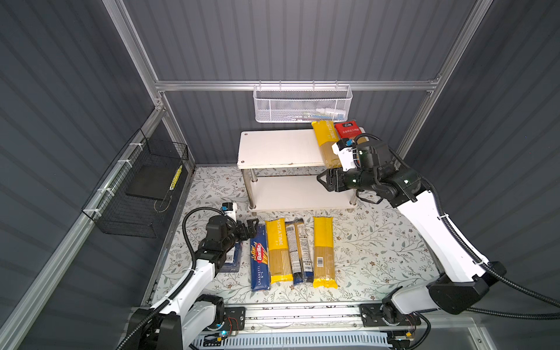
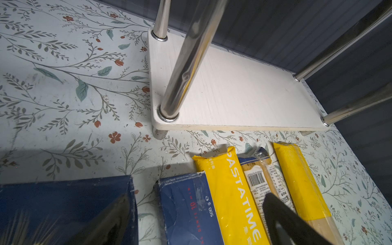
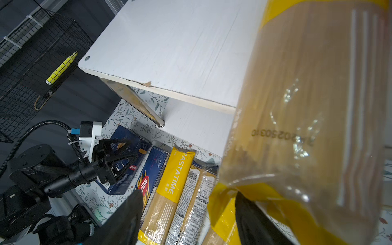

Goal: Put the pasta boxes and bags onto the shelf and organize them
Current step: 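Open the right gripper and draw it back from the shelf, then move the right gripper down over the next yellow-banded spaghetti bag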

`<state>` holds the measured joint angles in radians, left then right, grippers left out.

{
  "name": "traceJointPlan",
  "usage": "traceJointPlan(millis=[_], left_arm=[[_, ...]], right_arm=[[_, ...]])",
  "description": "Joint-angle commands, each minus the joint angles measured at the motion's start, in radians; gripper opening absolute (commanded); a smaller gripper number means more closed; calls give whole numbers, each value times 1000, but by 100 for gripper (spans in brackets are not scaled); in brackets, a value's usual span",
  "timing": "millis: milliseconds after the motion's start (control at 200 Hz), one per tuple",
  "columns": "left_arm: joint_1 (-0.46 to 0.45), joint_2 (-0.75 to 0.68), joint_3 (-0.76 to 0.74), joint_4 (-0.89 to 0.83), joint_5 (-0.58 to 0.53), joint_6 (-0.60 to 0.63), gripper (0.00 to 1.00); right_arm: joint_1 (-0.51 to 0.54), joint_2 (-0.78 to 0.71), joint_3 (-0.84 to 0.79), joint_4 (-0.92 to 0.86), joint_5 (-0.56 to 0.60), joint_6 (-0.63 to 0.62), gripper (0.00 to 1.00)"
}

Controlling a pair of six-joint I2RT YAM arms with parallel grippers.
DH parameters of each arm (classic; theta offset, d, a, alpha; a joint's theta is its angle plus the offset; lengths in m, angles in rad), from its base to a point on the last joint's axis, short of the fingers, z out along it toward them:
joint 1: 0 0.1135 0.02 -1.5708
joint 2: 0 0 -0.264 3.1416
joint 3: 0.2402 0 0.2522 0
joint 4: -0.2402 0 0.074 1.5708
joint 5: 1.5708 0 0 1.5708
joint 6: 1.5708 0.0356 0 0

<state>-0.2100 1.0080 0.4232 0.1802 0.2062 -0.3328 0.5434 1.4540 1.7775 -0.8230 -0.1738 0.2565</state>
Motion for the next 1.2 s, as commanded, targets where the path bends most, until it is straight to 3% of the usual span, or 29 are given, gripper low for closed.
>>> traceJointPlan(millis=[0,305,550,875,1071,1196], left_arm=[[-6,-10,-8,-2,7,17,99],[-6,-26,-7,-11,9,18,99],[-6,-34,-12,-3,45,11,99],[-29,-77,-18,-49,116,-35,99],[-32,-145,-26,-85,80,-9,99],[-35,-100,-4,-118,58,-3,99]], right_arm=[[14,9,39,14,-8,-26,71],[50,-50,17,-19,0,-47,75],[104,-208,-107,-63,94,-3,78],[214,-376,-414,-56,199,124,81],[256,-431,-675,49,327,273,83],[263,-427,-821,104,426,400,88]])
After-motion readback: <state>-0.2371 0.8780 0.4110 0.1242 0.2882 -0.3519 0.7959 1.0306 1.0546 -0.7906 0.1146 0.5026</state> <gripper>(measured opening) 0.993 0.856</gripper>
